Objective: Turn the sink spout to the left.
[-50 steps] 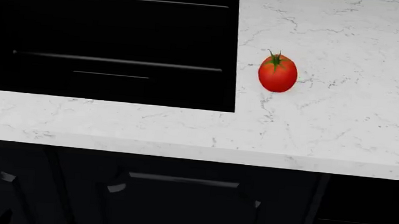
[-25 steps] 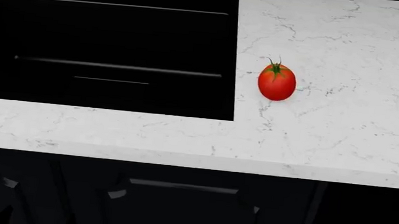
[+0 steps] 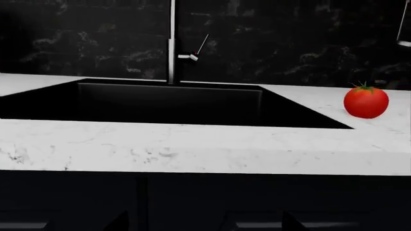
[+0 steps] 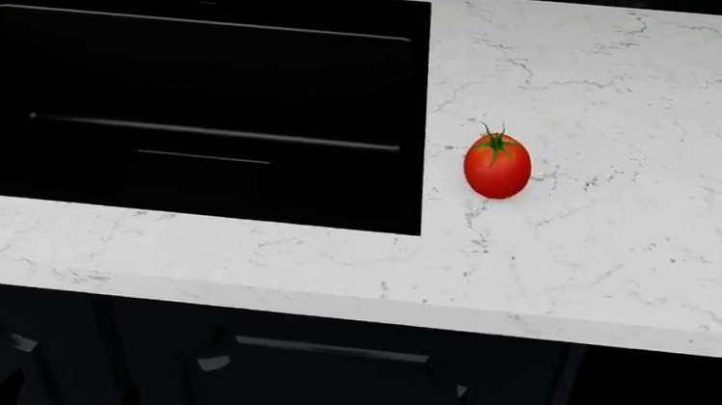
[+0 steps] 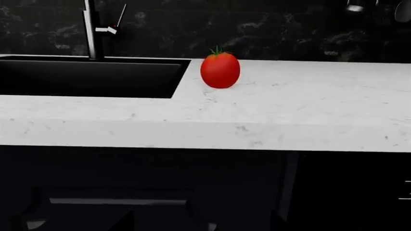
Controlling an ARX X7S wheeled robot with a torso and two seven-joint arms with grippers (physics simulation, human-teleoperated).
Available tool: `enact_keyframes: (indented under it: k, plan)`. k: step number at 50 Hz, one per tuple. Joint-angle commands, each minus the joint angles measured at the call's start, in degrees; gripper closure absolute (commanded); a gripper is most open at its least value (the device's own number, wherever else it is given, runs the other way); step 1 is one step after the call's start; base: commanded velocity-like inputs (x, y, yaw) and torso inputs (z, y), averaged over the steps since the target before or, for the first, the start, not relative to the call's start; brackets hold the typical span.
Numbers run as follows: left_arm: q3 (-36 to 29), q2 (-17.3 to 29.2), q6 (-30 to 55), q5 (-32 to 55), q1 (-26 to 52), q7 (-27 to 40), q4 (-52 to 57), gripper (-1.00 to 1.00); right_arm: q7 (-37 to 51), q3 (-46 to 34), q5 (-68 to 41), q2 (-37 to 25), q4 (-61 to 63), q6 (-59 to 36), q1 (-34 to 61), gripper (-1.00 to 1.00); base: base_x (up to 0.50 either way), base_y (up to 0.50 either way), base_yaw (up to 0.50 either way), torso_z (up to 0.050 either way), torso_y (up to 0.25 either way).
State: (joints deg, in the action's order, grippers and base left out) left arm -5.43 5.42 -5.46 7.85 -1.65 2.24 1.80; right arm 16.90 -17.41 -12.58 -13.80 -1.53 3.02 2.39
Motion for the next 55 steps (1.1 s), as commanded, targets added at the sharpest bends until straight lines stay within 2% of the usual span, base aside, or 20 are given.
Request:
enact_keyframes:
  k: [1, 3, 6, 7, 9, 14, 20, 22, 23, 30, 32, 34, 38, 55]
  plan:
    - [-0.83, 0.70, -0.36, 0.48, 0.00, 1.05, 0.00, -1.00, 0.27, -0.29, -0.37, -0.19, -0.11, 0.24, 0.00, -1.00, 0.00, 0.00, 0.00, 0.050, 0.000]
    - [-1.47, 0.78, 0.04, -1.20, -0.24, 2.17, 0.58, -1.00, 0.63, -0.29, -0.33, -0.37, 0.95, -0.15, -0.29, -1.00, 0.00, 0.00, 0.00, 0.050, 0.000]
    - [-2.14, 1.38, -3.71, -3.60, -1.41, 2.94, 2.56, -1.00, 0.99, 0.09, -0.83, -0.62, 2.12, -0.22, -0.96, -1.00, 0.00, 0.00, 0.00, 0.017, 0.000]
    - [-1.82, 1.21, -1.94, -6.01, -1.32, 5.21, 3.75, -1.00, 2.07, 0.29, -0.43, -0.89, 3.58, -1.68, -1.07, -1.00, 0.00, 0.00, 0.00, 0.000, 0.000]
    - [-2.33, 1.82, -2.29, -6.32, -1.62, 4.84, 5.35, -1.00, 2.27, 0.48, -0.99, -1.47, 5.85, -3.07, -1.36, -1.00, 0.00, 0.00, 0.00, 0.000, 0.000]
    - [-1.98, 2.29, 3.26, -5.77, -0.88, 5.61, 13.18, -1.00, 2.42, 0.63, -2.36, -3.35, 12.35, -7.95, -1.08, -1.00, 0.00, 0.00, 0.00, 0.000, 0.000]
    - [-1.39, 3.21, 5.54, -4.98, 0.77, 5.82, 16.52, -1.00, 3.22, 0.63, -2.30, -5.02, 17.20, -11.66, -0.57, -1.00, 0.00, 0.00, 0.00, 0.000, 0.000]
    - [0.20, 2.57, 6.97, 0.98, 1.11, 4.69, 17.99, -1.00, 3.15, 0.27, -2.42, -5.59, 18.96, -13.19, -0.35, -1.00, 0.00, 0.00, 0.00, 0.000, 0.000]
    - [-0.45, 3.21, 6.75, -2.00, 1.41, 5.50, 18.21, -1.00, 3.57, 0.43, -2.23, -5.84, 19.88, -13.66, -0.34, -1.00, 0.00, 0.00, 0.00, 0.000, 0.000]
    - [1.39, 3.66, 11.55, 0.18, 2.96, 7.03, 21.77, -1.00, 4.87, 2.11, -2.56, -6.69, 22.95, -14.34, 0.02, -1.00, 0.00, 0.00, 0.00, 0.000, 0.000]
    - [0.48, 4.31, 12.41, -2.68, 3.33, 8.01, 22.61, -1.00, 5.66, 2.69, -3.07, -7.46, 26.44, -16.86, 0.64, -1.00, 0.00, 0.00, 0.00, 0.000, 0.000]
    - [1.04, 4.50, 13.78, -0.64, 4.00, 7.48, 24.48, -1.00, 5.79, 2.93, -3.89, -8.07, 28.59, -19.03, 1.32, -1.00, 0.00, 0.00, 0.00, 0.000, 0.000]
    - [0.70, 5.33, 18.52, -2.98, 6.16, 9.13, 27.51, -1.00, 6.06, 3.24, -4.71, -9.30, 32.10, -22.59, 3.14, -1.00, 0.00, 0.00, 0.00, 0.000, 0.000]
    - [1.11, 8.33, 27.85, -2.94, 11.92, 9.35, 35.39, -1.00, 9.42, 8.21, -6.46, -11.72, 37.42, -31.87, 11.61, -1.00, 0.00, 0.00, 0.00, 0.000, 0.000]
